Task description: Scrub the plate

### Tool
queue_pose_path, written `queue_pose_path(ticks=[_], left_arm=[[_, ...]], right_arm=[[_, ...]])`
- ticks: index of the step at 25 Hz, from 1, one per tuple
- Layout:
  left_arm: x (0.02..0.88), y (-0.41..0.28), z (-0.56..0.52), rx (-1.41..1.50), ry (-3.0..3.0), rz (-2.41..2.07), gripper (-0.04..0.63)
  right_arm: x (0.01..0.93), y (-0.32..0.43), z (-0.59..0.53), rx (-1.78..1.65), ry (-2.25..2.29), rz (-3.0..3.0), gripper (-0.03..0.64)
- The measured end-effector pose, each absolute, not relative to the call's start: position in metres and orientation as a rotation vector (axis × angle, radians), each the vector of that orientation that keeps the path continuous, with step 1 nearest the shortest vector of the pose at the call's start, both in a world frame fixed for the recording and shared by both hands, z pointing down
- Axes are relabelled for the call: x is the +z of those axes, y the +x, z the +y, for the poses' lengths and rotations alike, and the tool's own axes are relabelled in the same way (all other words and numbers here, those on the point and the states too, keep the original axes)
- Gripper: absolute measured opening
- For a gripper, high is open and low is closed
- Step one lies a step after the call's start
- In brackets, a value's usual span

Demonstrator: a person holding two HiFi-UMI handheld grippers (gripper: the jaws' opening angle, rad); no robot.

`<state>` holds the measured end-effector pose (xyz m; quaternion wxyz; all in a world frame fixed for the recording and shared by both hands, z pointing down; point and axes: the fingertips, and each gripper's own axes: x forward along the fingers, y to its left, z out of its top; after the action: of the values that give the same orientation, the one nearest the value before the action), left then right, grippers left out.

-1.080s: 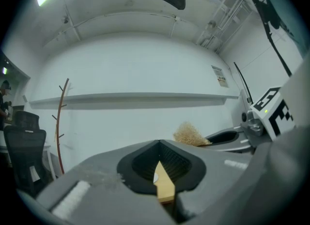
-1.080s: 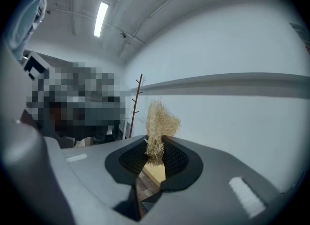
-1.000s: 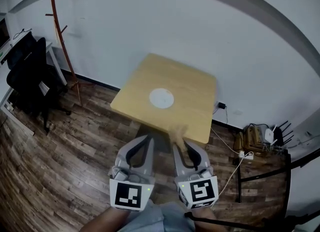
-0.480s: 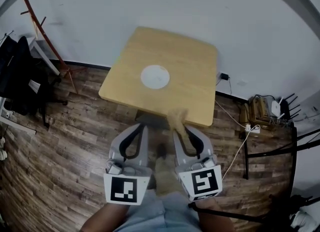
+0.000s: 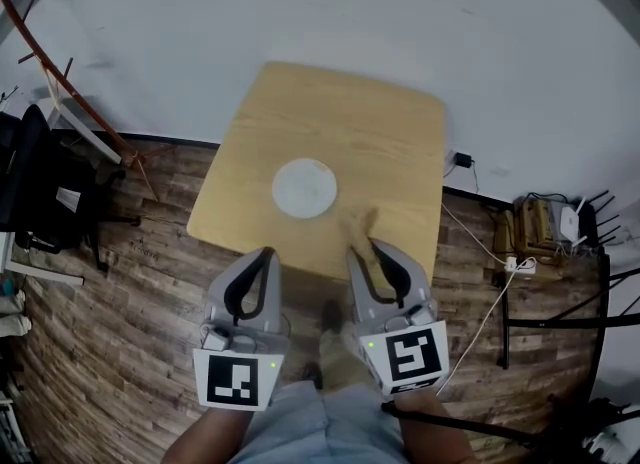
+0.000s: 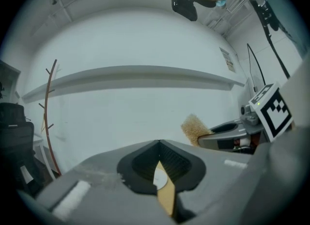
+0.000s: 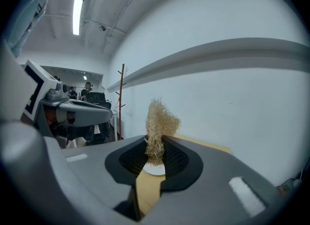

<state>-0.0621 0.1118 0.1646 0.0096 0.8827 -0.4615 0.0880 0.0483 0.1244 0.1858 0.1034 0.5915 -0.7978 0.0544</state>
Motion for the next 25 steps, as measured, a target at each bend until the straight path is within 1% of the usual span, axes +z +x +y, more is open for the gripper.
queue_pose_path(ticks=[5,9,14,25], left_arm=[[0.159,-0.048,0.072,0.299,2.758,-1.495,0.02],[0.147,-0.041,0.053,0.264,2.738,-1.53,0.021],[0.13,-0.043,0.032,0.225,2.744,-1.582,0.02],[0.137,-0.059,-0.006,0.239,2.752,-1.56,0.02]], right_arm=[[0.18,0.063,0.08,0.15,1.717,-2.399,0.072],[0.166,0.067,0.057,0.116,1.694,-2.443,0.072],[0.15,0.064,0.035,0.071,1.69,-2.478,0.072],[0.159,0.049,0.001,0.098,1.724,-2.435,0.072]])
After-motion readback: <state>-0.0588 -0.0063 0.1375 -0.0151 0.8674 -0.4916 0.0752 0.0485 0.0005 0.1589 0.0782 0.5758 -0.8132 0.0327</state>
